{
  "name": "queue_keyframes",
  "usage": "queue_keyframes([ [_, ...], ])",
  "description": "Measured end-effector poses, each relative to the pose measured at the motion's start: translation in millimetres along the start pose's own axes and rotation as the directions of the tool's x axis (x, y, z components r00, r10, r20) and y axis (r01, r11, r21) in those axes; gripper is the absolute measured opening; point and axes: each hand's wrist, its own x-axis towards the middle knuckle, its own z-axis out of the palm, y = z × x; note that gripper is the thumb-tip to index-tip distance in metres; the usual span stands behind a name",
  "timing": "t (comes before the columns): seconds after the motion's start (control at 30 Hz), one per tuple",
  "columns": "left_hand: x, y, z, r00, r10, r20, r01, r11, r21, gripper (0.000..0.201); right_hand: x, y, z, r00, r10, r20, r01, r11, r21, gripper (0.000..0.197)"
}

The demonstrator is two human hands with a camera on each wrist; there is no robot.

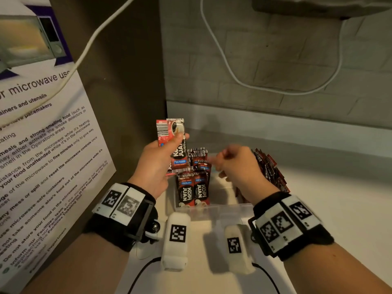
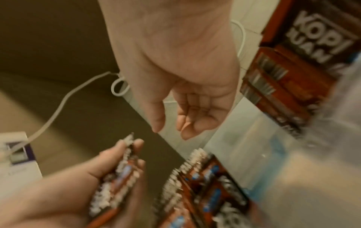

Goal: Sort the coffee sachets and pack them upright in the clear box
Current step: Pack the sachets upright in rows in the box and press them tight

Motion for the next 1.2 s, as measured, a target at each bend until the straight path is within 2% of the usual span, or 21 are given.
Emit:
queue_keyframes([
  [0.07, -0.7, -0.8, 4.2, 1.000, -0.004, 0.013, 0.004, 1.000, -0.009, 0.018, -4.9, -16.5, -3.7, 0.999, -0.019, 0.040, 0.009, 0.973, 0.232, 0.027],
  [0.13, -2.3, -1.5, 10.1, 0.999, 0.003, 0.033, -0.002, 1.000, -0.026, 0.020, -7.6, -28.6, -4.1, 0.991, -0.050, 0.125, 0.012, 0.957, 0.291, 0.023],
  [0.27, -7.3, -1.4, 17.6, 0.997, 0.037, 0.070, -0.036, 0.999, -0.022, 0.020, -7.8, -34.7, 0.1, 0.978, -0.110, 0.176, 0.069, 0.972, 0.225, 0.010],
  [0.4, -10.5, 2.5, 16.7, 0.994, 0.051, 0.100, -0.049, 0.999, -0.017, 0.023, -7.9, -34.8, -0.4, 0.983, -0.104, 0.150, 0.058, 0.957, 0.284, 0.008],
  [0.47, -10.4, 6.4, 13.9, 0.995, 0.062, 0.080, -0.061, 0.998, -0.019, 0.019, -6.6, -34.5, -3.8, 0.981, -0.129, 0.141, 0.085, 0.956, 0.282, 0.011],
  [0.6, -5.5, 14.9, 6.2, 0.996, 0.047, 0.081, -0.052, 0.997, 0.062, 0.019, -6.1, -33.5, -12.4, 0.962, -0.176, 0.208, 0.161, 0.983, 0.089, 0.017],
  [0.67, -3.6, 15.7, 3.3, 0.994, 0.044, 0.099, -0.055, 0.992, 0.117, 0.013, -5.3, -33.3, -15.2, 0.972, -0.179, 0.155, 0.157, 0.977, 0.142, 0.017],
  [0.73, -2.8, 14.6, 3.0, 0.995, 0.060, 0.075, -0.067, 0.994, 0.086, 0.013, -3.3, -32.0, -16.3, 0.989, -0.144, 0.023, 0.130, 0.946, 0.297, 0.011],
  [0.77, -2.9, 13.6, 3.6, 0.996, 0.067, 0.054, -0.069, 0.997, 0.035, 0.013, -3.0, -31.1, -15.8, 0.995, -0.095, -0.008, 0.091, 0.916, 0.390, 0.016],
  [0.83, -2.7, 10.6, 5.5, 0.998, 0.066, 0.021, -0.064, 0.995, -0.072, 0.016, -4.4, -28.9, -12.3, 0.999, -0.017, 0.049, -0.013, 0.829, 0.559, 0.030],
  [0.87, -2.9, 8.3, 6.9, 0.998, 0.060, 0.020, -0.057, 0.994, -0.098, 0.017, -6.7, -29.1, -9.2, 0.996, -0.008, 0.089, -0.049, 0.784, 0.619, 0.028],
  [0.93, -6.7, 4.3, 10.9, 0.997, 0.040, 0.062, -0.034, 0.996, -0.088, 0.019, -10.7, -31.4, -4.6, 0.995, -0.017, 0.097, -0.055, 0.718, 0.694, 0.014],
  [1.03, -10.8, 3.3, 14.8, 0.993, -0.010, 0.117, 0.016, 0.999, -0.046, 0.011, -11.5, -37.0, -5.1, 0.998, -0.058, 0.015, 0.028, 0.678, 0.735, 0.015],
  [1.07, -9.3, 4.8, 13.6, 0.995, -0.025, 0.096, 0.029, 0.999, -0.041, 0.015, -9.7, -37.3, -7.7, 0.998, -0.064, -0.017, 0.057, 0.679, 0.732, 0.016],
  [1.1, -6.0, 6.5, 10.5, 0.997, -0.049, 0.064, 0.053, 0.997, -0.056, 0.028, -7.1, -36.1, -10.8, 0.997, -0.057, -0.050, 0.076, 0.700, 0.710, 0.016],
  [1.17, 2.1, 10.4, 1.7, 0.994, -0.107, 0.020, 0.109, 0.982, -0.156, 0.052, -0.8, -26.9, -16.4, 0.996, -0.018, -0.089, 0.067, 0.806, 0.589, 0.017],
  [1.2, 4.7, 12.1, -1.9, 0.992, -0.123, 0.013, 0.123, 0.970, -0.211, 0.054, 1.1, -20.4, -18.0, 0.996, 0.000, -0.084, 0.040, 0.878, 0.477, 0.017],
])
